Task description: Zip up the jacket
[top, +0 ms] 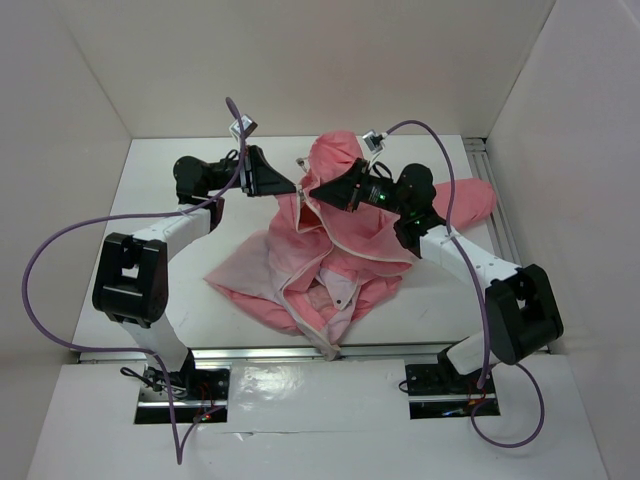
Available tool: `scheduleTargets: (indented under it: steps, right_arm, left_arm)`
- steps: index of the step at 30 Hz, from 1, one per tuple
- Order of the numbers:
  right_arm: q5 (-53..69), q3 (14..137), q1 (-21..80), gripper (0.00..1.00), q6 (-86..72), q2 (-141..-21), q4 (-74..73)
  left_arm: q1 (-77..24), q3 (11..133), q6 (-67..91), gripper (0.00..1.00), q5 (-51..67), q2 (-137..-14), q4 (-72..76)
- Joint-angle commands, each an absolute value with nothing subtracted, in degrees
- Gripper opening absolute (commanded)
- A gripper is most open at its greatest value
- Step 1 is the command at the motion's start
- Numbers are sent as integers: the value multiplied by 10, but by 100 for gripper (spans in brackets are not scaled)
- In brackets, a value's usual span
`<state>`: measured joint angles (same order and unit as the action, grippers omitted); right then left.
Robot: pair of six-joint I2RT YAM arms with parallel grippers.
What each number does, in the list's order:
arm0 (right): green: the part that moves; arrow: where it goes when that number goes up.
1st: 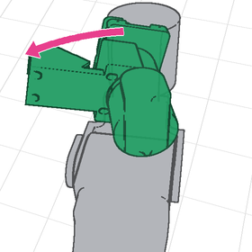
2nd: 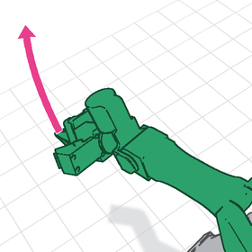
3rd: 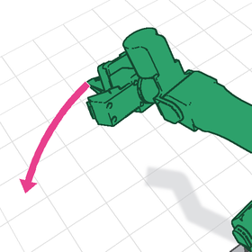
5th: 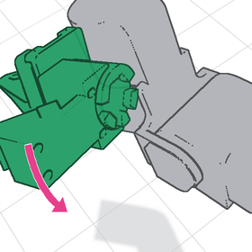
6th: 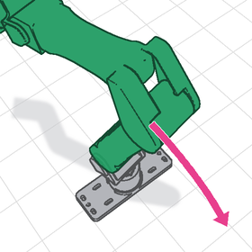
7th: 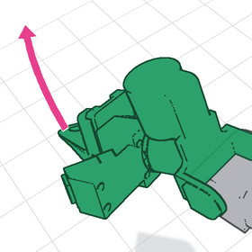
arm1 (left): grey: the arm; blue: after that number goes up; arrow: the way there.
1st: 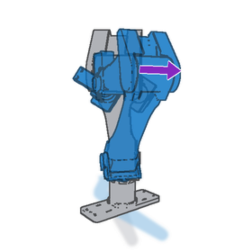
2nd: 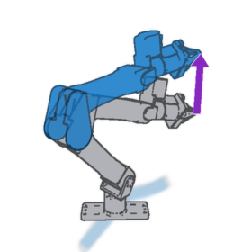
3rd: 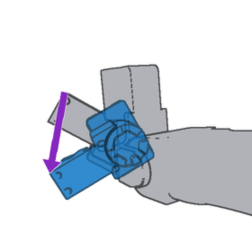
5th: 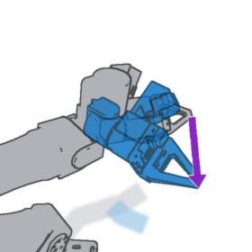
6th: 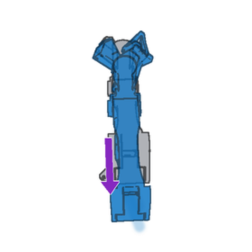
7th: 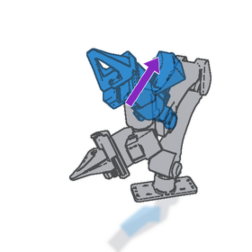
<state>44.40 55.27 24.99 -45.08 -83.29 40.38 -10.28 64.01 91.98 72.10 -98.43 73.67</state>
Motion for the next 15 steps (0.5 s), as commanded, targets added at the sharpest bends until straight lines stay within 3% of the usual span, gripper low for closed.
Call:
scheduleTargets:
  steps: [1, 15]
  right_arm:
    - [451, 584, 259, 0, -442, -832, 446]
    - [420, 573, 259, 0, -454, -822, 472]
  left_arm:
    - [-105, 659, 929, 0, 728, -986, 898]
    - [-105, 648, 908, 0, 722, -980, 873]
